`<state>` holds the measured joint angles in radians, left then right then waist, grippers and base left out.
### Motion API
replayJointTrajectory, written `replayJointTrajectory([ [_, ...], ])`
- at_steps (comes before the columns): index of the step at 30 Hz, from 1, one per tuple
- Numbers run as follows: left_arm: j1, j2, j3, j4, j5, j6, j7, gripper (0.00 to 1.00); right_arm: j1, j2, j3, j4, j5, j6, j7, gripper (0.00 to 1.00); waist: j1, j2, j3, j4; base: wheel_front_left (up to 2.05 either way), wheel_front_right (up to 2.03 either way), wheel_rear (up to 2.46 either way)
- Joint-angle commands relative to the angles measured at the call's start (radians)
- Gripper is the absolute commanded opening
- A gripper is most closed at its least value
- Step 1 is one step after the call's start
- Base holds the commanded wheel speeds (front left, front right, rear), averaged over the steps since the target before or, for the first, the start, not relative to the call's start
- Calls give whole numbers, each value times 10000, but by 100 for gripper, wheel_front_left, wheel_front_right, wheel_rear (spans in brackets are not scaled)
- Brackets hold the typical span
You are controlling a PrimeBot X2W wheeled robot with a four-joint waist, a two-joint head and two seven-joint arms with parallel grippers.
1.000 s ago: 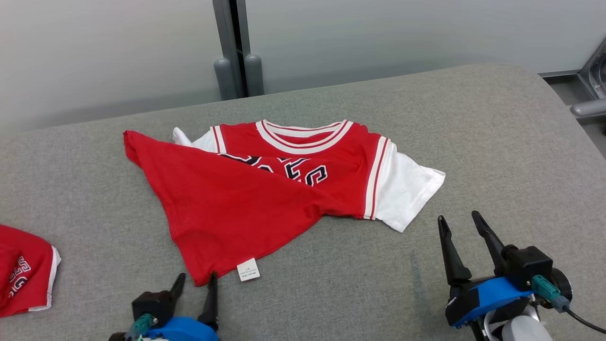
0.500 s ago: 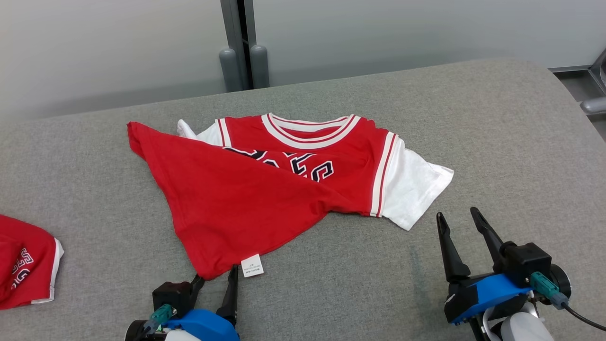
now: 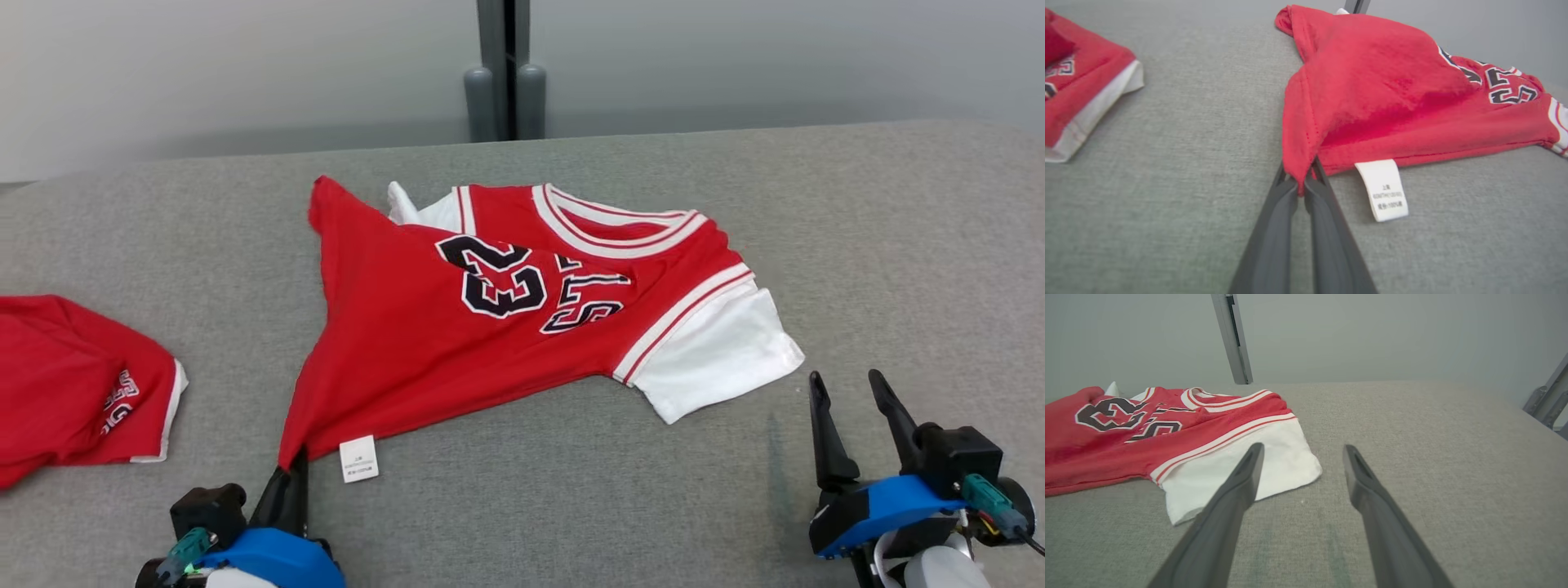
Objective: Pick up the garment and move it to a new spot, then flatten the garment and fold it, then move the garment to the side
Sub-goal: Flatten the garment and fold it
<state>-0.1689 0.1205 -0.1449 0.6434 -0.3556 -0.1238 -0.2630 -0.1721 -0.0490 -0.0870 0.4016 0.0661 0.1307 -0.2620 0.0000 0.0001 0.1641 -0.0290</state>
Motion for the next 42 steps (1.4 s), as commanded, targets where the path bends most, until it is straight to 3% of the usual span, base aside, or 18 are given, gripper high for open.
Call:
replayJointTrajectory([
  [1, 48, 111, 186, -77, 145, 4, -27, 0, -49, -28, -182, 163, -40, 2, -45, 100, 0, -1, 235, 367, 0, 0, 0],
  [8, -164, 104, 321, -126, 328, -74, -27, 0, -681, -34, -537, 1075, -213, 2, -44, 100, 0, -1, 665, 894, 0, 0, 0],
  [16, -492, 183, -299, -236, 228, -73, -1, 0, -1734, -26, -568, 2343, -648, 2, -47, 100, 0, -1, 1140, 1011, 0, 0, 0],
  [19, -673, 278, -457, -303, 116, -75, -2, 0, -1950, -28, -595, 2888, -729, 2, -38, 95, 0, -1, 1240, 1053, 0, 0, 0],
  [20, -699, 321, -493, -325, 61, -74, -2, 0, -2019, -26, -601, 3081, -746, 2, -15, 88, 0, -1, 1286, 1064, 0, 0, 0],
  [21, -740, 374, -519, -356, 31, -74, -2, 0, -2095, -25, -594, 3269, -780, 2, -6, 55, 0, -1, 1324, 1070, 0, 0, 0],
  [22, -740, 374, -519, -356, 31, -74, -2, 0, -2095, -25, -594, 3269, -780, 2, -6, 55, 0, -1, 1324, 1070, 0, 0, 0],
  [23, -764, 418, -535, -380, -6, -74, -2, 0, -2127, -15, -559, 3480, -819, 2, 17, 42, 0, -1, 1347, 1077, 0, 0, 0],
  [24, -782, 459, -557, -401, -43, -75, -4, 0, -2173, -8, -523, 3670, -787, 2, 27, 2, 0, -1, 1372, 1085, 0, 0, 0],
  [29, -862, 571, -520, -657, -182, -72, -14, 0, -2319, 2, -323, 3214, -471, 2, 7, 0, 0, -1, 1336, 1037, 0, 0, 0],
  [35, -1373, 811, -360, -1717, -230, -73, -27, 0, -2282, -29, 113, 662, 918, 2, -27, 0, 0, -1, 834, 786, 0, 0, 0],
  [42, -2912, 1507, 173, -3078, 1, -73, -27, 0, -2958, -31, 212, -1647, 1500, 2, -30, 0, 0, -1, -176, 301, 0, 0, 0],
])
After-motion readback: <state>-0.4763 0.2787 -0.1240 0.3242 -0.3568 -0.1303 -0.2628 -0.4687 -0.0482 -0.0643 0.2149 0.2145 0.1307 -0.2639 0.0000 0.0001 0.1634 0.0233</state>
